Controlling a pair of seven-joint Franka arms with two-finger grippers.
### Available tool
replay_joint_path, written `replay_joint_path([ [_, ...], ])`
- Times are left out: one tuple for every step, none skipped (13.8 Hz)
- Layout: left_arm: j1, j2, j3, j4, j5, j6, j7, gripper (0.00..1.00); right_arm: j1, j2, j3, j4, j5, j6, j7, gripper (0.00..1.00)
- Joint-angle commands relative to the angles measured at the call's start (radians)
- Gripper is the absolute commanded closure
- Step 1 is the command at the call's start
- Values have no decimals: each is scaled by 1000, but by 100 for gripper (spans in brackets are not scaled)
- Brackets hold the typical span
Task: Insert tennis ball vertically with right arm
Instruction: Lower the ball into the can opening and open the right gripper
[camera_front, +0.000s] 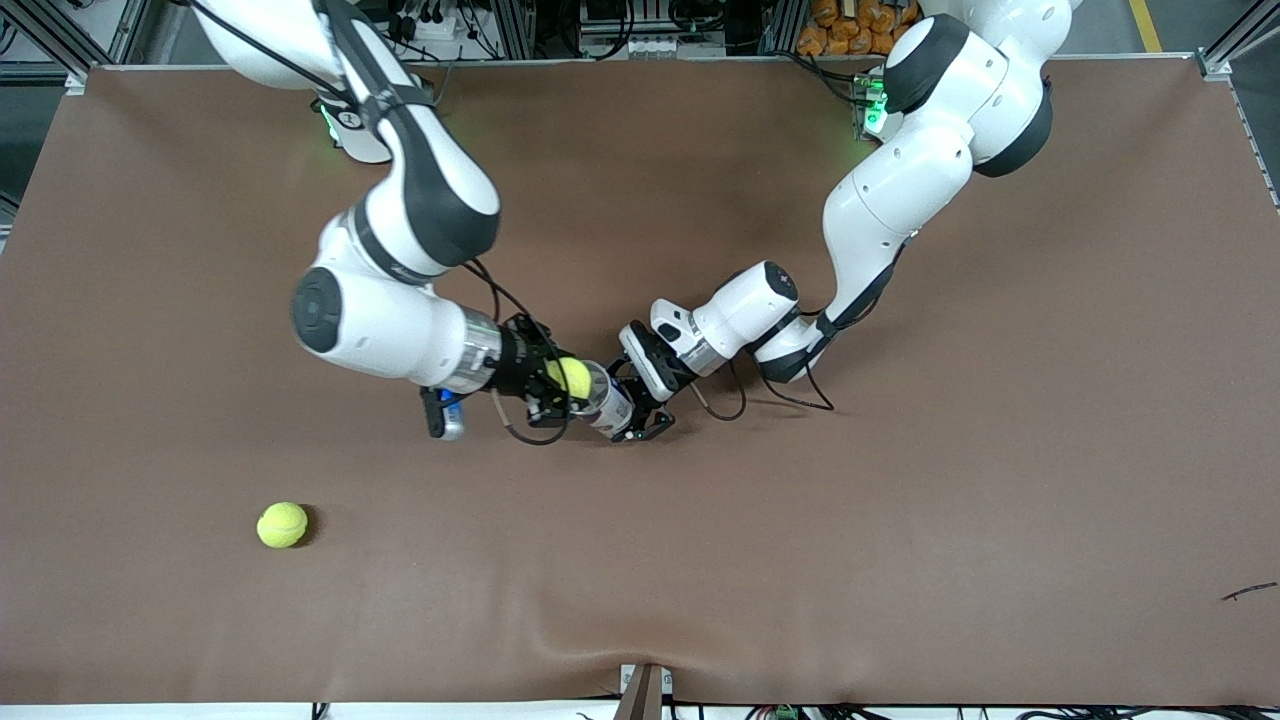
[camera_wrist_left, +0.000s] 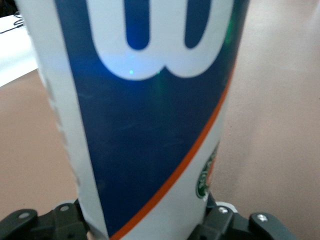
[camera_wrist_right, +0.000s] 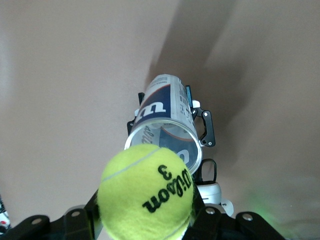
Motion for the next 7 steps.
replay_joint_path([
  [16,-1,-14,-13,4,9,0,20,25,33,-16,40,8,-7,20,77],
  [16,-1,-20,-13,4,9,0,20,28,34,-16,40,6,-7,20,77],
  [24,-2,-23,-17,4,9,0,20,28,36,-16,38,6,-7,20,76],
  [25,-4,-26,-19,4,9,0,20,27,36,-16,37,5,-7,18,68],
  [30,-4,-34,-22,5,9,0,20,27,36,-16,35,5,-8,18,34],
  [36,-4,-35,-23,18,9,0,20,28,36,-18,35,3,-8,18,0],
  [45,-2,-37,-25,34,9,0,20,27,36,-16,35,3,-8,18,0],
])
